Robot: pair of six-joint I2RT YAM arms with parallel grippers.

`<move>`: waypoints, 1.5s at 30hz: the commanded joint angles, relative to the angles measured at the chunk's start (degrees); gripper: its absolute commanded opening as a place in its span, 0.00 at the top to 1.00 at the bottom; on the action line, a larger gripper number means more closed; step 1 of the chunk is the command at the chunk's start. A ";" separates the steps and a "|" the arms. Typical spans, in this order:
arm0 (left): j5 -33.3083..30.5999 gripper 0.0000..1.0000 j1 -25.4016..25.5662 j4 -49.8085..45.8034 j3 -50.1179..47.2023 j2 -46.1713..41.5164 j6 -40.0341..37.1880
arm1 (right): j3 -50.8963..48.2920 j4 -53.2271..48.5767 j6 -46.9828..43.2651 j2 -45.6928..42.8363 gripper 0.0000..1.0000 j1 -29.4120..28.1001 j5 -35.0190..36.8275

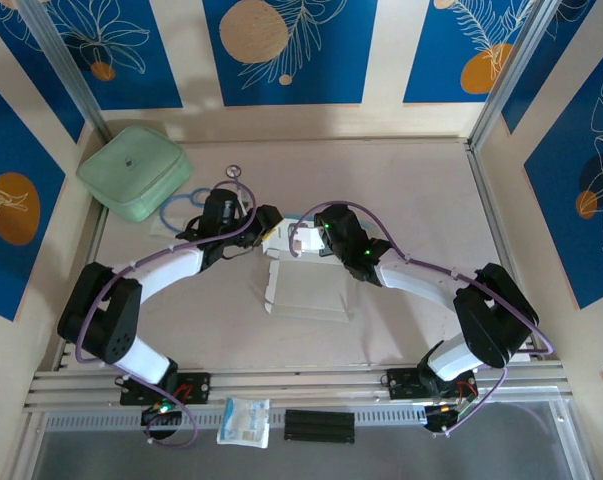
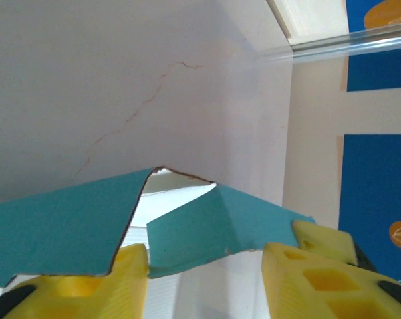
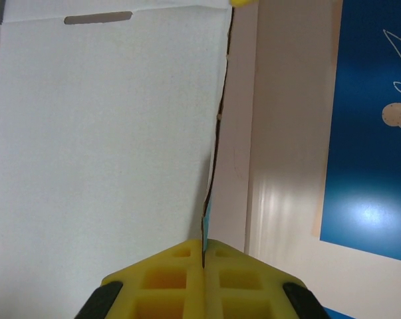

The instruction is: Fold the paper box

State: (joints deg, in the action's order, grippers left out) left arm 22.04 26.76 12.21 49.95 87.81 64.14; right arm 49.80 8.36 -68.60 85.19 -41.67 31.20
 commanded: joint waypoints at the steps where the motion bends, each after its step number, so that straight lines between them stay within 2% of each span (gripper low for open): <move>1: -0.47 0.46 -0.22 0.66 2.10 -2.67 -1.64 | -0.31 0.43 1.00 -0.73 1.00 0.05 -1.93; 11: -6.40 0.40 -1.45 -6.70 2.49 -5.63 -6.01 | -0.07 -1.24 2.02 -1.17 1.00 1.50 -2.64; 14: -4.97 0.40 -1.63 -6.10 3.34 -5.09 -6.04 | 0.00 -1.33 2.29 -1.11 1.00 1.72 -2.74; 19: -1.78 0.47 -1.63 -3.57 5.00 -2.44 -4.45 | 0.25 -1.47 2.77 -0.82 1.00 1.86 -2.97; 28: 3.11 0.52 -1.61 2.83 4.98 3.88 -1.07 | 0.75 -2.11 3.43 -0.61 1.00 1.59 -2.98; 36: 5.62 0.59 -1.56 4.05 5.29 6.19 -0.47 | 1.36 -2.04 3.98 0.10 1.00 1.33 -2.90; 45: 5.05 0.59 -0.75 -4.21 5.34 3.36 -4.51 | 1.97 -1.47 4.07 0.97 1.00 1.33 -2.02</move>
State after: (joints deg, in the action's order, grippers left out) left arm 25.98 25.63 14.20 54.33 92.36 61.95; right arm 50.02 6.20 -65.56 85.41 -40.03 29.85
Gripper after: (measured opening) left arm 0.410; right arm 0.048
